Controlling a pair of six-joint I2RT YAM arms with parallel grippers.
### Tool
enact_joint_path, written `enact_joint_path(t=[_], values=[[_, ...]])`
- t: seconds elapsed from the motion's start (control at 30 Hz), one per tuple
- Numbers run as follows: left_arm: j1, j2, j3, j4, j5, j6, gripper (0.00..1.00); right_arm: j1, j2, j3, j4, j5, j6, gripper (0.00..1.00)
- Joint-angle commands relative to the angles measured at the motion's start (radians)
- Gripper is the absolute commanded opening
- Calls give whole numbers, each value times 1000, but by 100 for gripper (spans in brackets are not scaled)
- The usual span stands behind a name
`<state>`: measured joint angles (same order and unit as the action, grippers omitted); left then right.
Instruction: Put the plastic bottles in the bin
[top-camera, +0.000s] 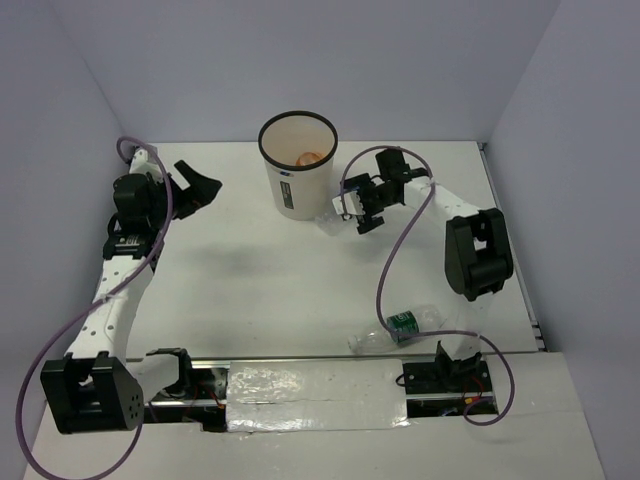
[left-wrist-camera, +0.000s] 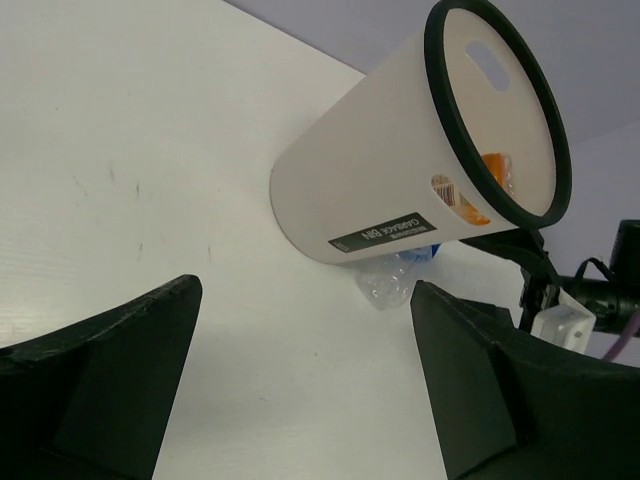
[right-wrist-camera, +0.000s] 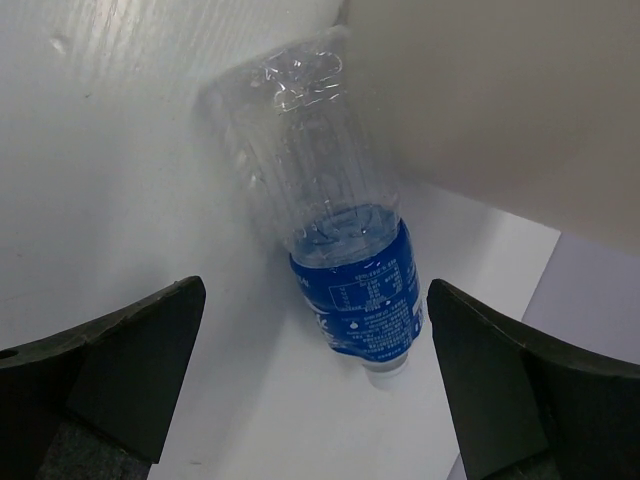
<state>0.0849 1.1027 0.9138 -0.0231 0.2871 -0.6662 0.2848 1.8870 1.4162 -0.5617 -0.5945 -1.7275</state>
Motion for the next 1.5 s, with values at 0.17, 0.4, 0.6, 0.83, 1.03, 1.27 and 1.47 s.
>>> enact_joint_path(t=[0.17, 0.4, 0.6, 0.83, 1.03, 1.27, 1.47], values=[[24, -60, -10, -34, -3, -12, 99, 36, 104, 93, -4, 28, -149, 100], [26, -46, 2, -84, 17, 11, 99, 71, 170, 135, 20, 41, -110, 100], [29, -38, 4, -84, 38, 5, 99, 79, 184, 110, -12, 56, -142, 96], [30, -23, 2, -51, 69, -7, 99, 79, 195, 105, -53, 88, -133, 81], [29, -20, -10, -9, 109, -16, 99, 73, 162, 57, -52, 85, -106, 66], [30, -49, -55, 87, 178, -18, 99, 71, 25, 61, -214, -77, 74, 47], [29, -44, -84, 169, 234, -36, 99, 83, -115, 159, -340, -272, 382, 35]])
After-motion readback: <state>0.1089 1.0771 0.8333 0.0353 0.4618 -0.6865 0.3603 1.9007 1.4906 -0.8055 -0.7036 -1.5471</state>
